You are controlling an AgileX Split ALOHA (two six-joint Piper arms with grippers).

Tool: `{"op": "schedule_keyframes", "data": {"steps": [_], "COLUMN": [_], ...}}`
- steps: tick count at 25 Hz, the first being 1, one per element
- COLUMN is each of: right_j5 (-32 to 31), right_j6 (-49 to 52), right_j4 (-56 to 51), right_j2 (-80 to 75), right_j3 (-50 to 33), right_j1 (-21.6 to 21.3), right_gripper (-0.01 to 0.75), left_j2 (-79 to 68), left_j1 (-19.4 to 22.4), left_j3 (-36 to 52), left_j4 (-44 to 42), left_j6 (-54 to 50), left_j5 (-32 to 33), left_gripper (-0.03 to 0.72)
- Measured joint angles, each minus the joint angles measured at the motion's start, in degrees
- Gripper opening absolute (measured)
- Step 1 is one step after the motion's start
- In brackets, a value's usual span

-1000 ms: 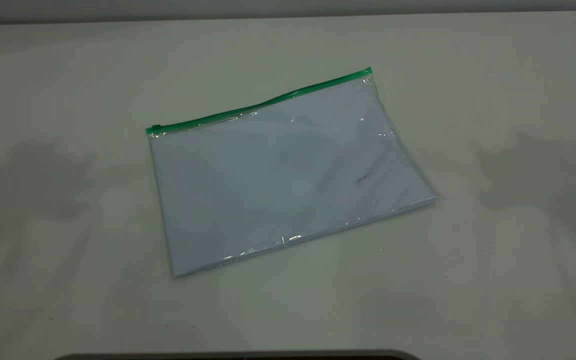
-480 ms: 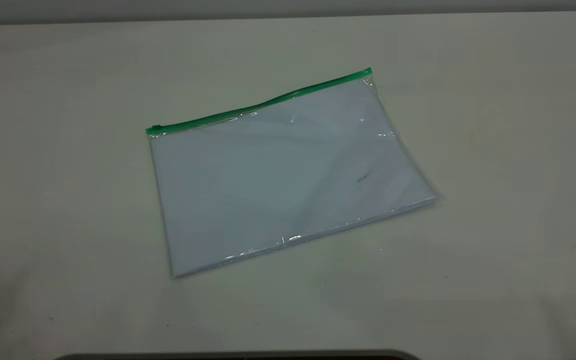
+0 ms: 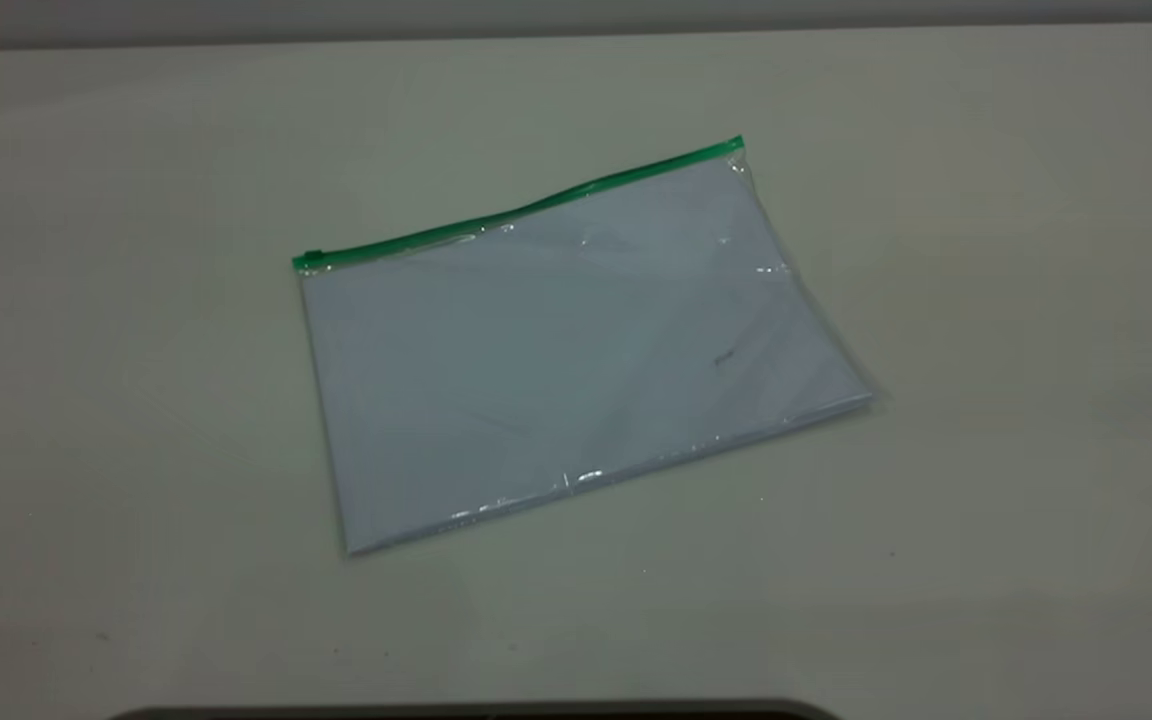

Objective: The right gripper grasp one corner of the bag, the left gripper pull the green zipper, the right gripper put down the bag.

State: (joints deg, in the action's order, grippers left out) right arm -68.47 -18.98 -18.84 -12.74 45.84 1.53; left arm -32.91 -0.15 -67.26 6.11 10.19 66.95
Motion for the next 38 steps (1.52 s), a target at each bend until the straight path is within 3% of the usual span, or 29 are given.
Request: {"op": "schedule_keyframes", "data": {"steps": [13, 29, 38], "right_j5": [2.34, 3.05, 3.05], "right_j6": [1.68, 4.34, 4.34], "right_j4": [4.84, 7.47, 7.47], "right_j2": [12.84, 13.66, 13.66], "right_j3": [-17.47, -18.15, -18.15], "right_j1": [0.00, 0.00, 0.00], "right_gripper": [0.591, 0.591, 0.591], "left_j2": [18.20, 20.01, 20.01], "left_j1": [0.00, 0.00, 0.00], "left_j3": [22.91, 38.68, 39.31], "left_j4": [2.62, 2.25, -0.04], "left_j6": [0.47, 0.23, -4.64], "left_j5": [0.00, -0.79, -1.90], "left_gripper": [0.588, 0.588, 0.588]}}
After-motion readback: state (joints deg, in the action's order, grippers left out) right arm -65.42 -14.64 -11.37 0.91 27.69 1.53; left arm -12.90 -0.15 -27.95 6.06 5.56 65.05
